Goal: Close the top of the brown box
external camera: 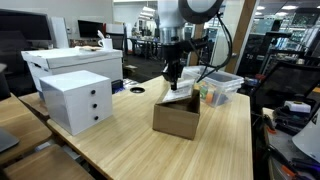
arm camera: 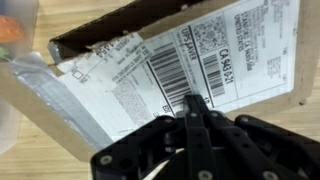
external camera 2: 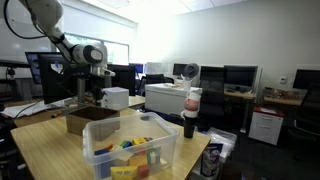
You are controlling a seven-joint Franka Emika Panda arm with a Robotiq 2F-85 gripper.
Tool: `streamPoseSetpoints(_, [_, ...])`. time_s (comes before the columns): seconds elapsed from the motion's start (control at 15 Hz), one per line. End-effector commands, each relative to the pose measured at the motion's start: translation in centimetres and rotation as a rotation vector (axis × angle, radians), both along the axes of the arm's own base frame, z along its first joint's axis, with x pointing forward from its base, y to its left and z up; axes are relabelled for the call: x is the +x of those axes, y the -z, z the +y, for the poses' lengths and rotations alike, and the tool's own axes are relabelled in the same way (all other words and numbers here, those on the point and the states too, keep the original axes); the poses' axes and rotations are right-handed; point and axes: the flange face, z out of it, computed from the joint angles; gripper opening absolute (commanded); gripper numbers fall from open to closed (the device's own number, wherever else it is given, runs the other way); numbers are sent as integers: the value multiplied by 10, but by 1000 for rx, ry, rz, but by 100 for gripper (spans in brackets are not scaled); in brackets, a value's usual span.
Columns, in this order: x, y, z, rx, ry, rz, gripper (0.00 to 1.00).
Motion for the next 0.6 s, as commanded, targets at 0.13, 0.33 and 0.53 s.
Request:
streamPoseSetpoints(0.13, [-38,13,-13,40,19,-69,3])
streamPoseSetpoints(0.33, [-49,23,-17,50,25,-66,3])
streamPoseSetpoints(0.53, [-56,25,-19,68,40,-58,2])
